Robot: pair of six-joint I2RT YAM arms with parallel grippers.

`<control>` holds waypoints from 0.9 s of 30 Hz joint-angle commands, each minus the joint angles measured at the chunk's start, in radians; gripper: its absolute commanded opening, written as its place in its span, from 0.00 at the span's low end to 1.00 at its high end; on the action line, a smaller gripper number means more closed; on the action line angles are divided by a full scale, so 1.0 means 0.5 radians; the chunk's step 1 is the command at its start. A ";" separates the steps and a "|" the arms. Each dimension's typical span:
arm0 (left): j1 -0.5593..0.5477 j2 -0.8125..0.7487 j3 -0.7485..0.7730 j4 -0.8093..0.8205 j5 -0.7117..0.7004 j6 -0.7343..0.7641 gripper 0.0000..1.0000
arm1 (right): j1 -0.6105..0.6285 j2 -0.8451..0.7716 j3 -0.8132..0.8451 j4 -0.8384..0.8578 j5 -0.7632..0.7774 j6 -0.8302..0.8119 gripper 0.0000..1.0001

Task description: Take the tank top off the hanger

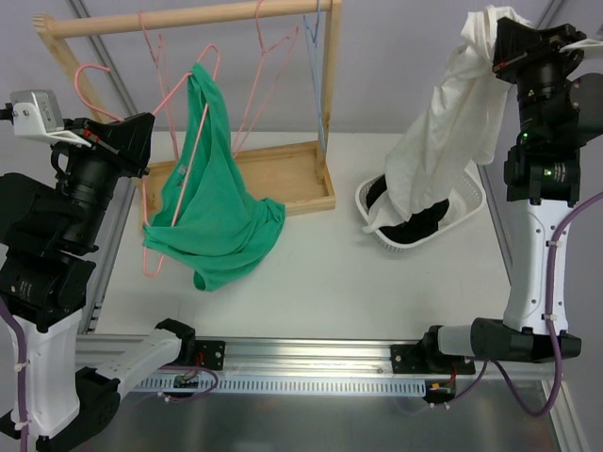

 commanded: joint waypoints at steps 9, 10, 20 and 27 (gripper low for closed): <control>-0.021 -0.031 0.035 0.122 0.005 0.033 0.01 | -0.019 -0.610 -1.351 0.333 0.104 0.254 0.00; -0.021 -0.040 0.023 0.125 0.002 0.030 0.01 | -0.022 -0.632 -1.446 0.336 0.128 0.266 0.00; -0.018 -0.080 -0.020 0.122 0.002 -0.010 0.01 | -0.068 -0.482 -2.269 0.122 0.239 0.356 0.00; -0.021 -0.090 -0.054 0.125 -0.007 -0.016 0.01 | -0.068 0.023 -2.092 -0.464 0.221 0.071 0.00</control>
